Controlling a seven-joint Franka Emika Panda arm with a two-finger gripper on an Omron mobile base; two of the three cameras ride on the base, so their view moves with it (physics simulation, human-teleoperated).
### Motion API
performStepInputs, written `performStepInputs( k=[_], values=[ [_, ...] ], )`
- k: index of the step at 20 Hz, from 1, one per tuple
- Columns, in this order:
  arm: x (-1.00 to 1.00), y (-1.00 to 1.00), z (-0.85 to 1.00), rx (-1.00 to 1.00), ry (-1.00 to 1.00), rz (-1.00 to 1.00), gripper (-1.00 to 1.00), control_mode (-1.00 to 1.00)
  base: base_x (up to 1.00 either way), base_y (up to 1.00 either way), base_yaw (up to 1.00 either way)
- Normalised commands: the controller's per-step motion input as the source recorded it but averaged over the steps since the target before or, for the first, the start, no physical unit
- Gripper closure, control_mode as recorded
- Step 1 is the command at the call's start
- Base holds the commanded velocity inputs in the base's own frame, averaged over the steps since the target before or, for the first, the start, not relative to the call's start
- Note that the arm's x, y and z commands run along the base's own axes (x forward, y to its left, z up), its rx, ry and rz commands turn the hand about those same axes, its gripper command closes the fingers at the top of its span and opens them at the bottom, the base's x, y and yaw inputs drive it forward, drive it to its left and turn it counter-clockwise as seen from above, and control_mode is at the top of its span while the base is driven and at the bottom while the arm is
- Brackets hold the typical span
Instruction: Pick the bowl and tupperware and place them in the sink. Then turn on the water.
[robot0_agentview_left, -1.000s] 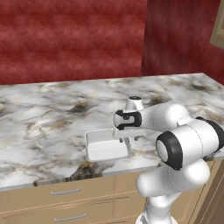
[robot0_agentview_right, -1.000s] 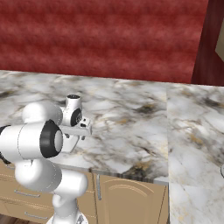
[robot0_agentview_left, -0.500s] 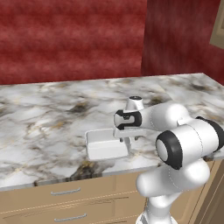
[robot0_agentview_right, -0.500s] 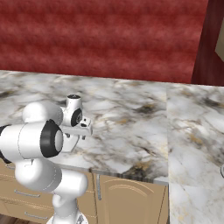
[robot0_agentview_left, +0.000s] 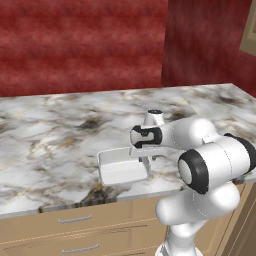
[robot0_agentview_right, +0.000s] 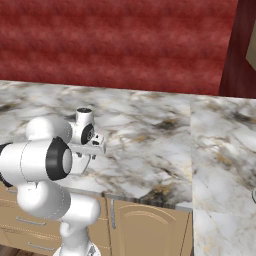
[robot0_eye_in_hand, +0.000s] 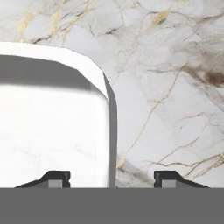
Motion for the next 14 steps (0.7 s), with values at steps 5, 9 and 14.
performStepInputs(
  k=[5, 9, 14],
  values=[
    [0.0, 0.0, 0.0, 0.0, 0.0, 0.0, 1.0, -1.0, 0.0, 0.0, 0.0],
    [-0.02, 0.0, 0.0, 0.0, 0.0, 0.0, 1.0, -1.0, 0.0, 0.0, 0.0],
    [-0.02, 0.0, 0.23, 0.0, 0.02, 0.0, 1.0, -1.0, 0.0, 0.0, 0.0]
  ],
)
